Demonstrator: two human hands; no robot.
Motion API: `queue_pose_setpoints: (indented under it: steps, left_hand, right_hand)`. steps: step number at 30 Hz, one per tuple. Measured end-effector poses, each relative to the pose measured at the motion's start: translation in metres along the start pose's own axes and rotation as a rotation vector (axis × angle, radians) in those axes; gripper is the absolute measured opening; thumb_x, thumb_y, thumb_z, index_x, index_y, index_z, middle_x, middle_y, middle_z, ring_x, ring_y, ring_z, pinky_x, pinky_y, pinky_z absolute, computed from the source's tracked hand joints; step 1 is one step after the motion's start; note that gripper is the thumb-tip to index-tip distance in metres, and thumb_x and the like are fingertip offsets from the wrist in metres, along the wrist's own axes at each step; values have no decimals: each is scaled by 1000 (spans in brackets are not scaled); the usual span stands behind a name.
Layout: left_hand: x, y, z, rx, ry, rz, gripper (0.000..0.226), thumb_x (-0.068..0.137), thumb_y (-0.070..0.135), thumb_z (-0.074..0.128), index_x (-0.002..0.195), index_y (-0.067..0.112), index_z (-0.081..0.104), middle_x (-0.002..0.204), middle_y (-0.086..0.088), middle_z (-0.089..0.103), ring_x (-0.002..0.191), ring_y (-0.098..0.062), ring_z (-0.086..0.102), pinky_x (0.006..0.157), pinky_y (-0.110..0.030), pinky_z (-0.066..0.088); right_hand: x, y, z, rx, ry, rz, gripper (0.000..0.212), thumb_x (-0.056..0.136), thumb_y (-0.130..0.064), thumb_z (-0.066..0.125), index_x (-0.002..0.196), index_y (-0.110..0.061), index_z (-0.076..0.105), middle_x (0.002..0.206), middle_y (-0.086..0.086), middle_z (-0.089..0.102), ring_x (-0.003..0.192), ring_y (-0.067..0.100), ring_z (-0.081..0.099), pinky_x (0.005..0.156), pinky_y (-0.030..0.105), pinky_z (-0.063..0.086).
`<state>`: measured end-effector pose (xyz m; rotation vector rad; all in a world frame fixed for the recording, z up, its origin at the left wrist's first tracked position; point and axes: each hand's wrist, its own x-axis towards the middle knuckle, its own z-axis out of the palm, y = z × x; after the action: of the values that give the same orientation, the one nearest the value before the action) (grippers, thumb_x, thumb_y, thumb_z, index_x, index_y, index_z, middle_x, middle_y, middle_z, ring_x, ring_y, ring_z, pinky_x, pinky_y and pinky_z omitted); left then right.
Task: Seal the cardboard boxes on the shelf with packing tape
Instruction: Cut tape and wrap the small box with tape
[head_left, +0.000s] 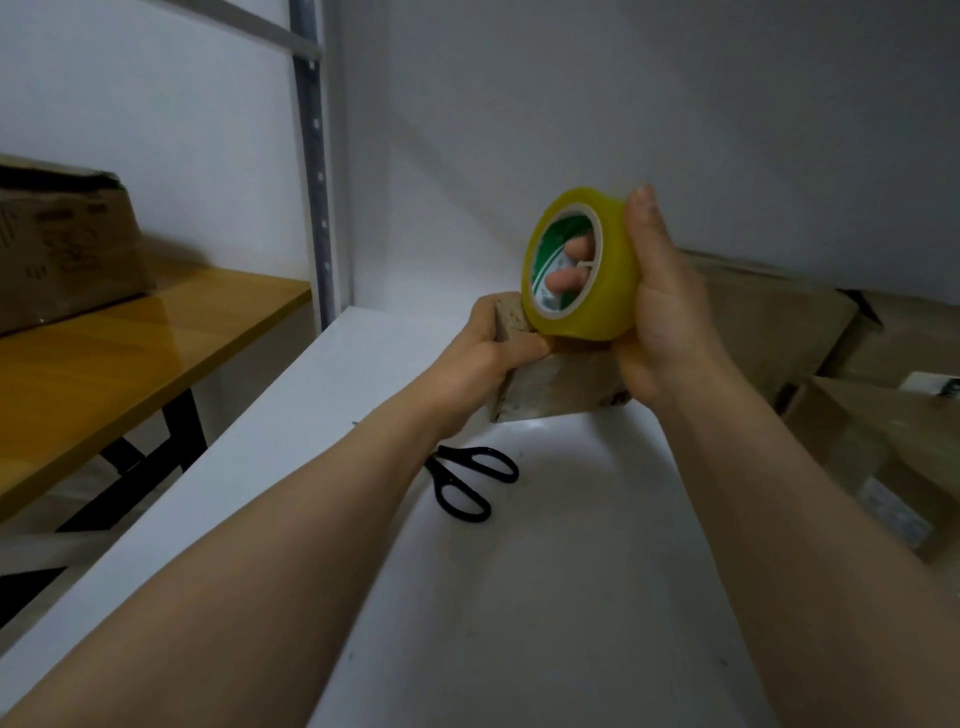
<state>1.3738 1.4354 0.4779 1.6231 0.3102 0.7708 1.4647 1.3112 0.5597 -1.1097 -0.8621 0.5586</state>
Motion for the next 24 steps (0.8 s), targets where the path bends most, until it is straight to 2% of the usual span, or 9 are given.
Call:
queue_pose_setpoints:
  steps: [3,8,12,16,19,21,23,24]
  left_hand:
    - [1,-2,3,-6,-45,-16,69,78,25,73,137,12,38,133,-12,57,117,-20,64,98,-40,55]
    - [1,-1,4,-15,-64,-23,68,78,25,74,135,13,38,132,-11,58,120,-22,63,103,-46,53]
    - [0,-1,6,27,-108,-13,75,76,30,78,135,15,35,137,-11,54,125,-21,60,103,-44,52]
    - [-2,1,6,19,-60,-15,70,80,26,74,137,18,35,132,-7,58,115,-13,65,96,-35,56]
    - [-2,1,4,56,-47,46,78,92,21,72,150,32,22,133,1,57,114,-6,64,96,-31,55]
    - [-2,1,-1,169,-36,104,88,87,33,78,152,41,19,140,4,51,124,-6,57,105,-36,50]
    - [-1,2,-7,287,-17,137,102,69,54,87,150,44,26,149,6,42,136,-10,45,114,-42,42]
    - [-1,1,-9,316,-7,148,107,63,56,88,150,41,28,150,7,41,139,-10,42,115,-43,40]
  right_hand:
    - [4,1,-4,34,-15,21,56,98,-60,45,89,-10,70,73,8,72,71,21,71,81,43,61]
    - [5,3,-13,86,4,38,59,100,-61,41,82,-12,69,67,5,71,67,19,71,86,45,60]
    - [6,3,-16,98,-2,44,61,99,-62,42,81,-11,70,68,7,70,67,21,71,87,47,60]
    - [7,7,-13,59,-32,32,63,97,-63,44,79,-8,69,70,14,70,69,26,69,84,44,61]
    - [4,9,-11,13,-34,29,63,98,-61,44,79,-6,69,68,14,70,65,24,69,79,41,62]
    - [3,9,-11,2,-32,30,61,97,-61,46,82,-7,69,67,12,71,64,22,70,74,40,62]
    - [2,8,-10,-8,-30,45,59,93,-62,51,84,-7,69,68,13,71,63,22,71,67,36,60]
    - [0,7,-9,-18,-31,57,59,88,-63,54,85,-6,69,68,14,72,62,23,71,64,34,59]
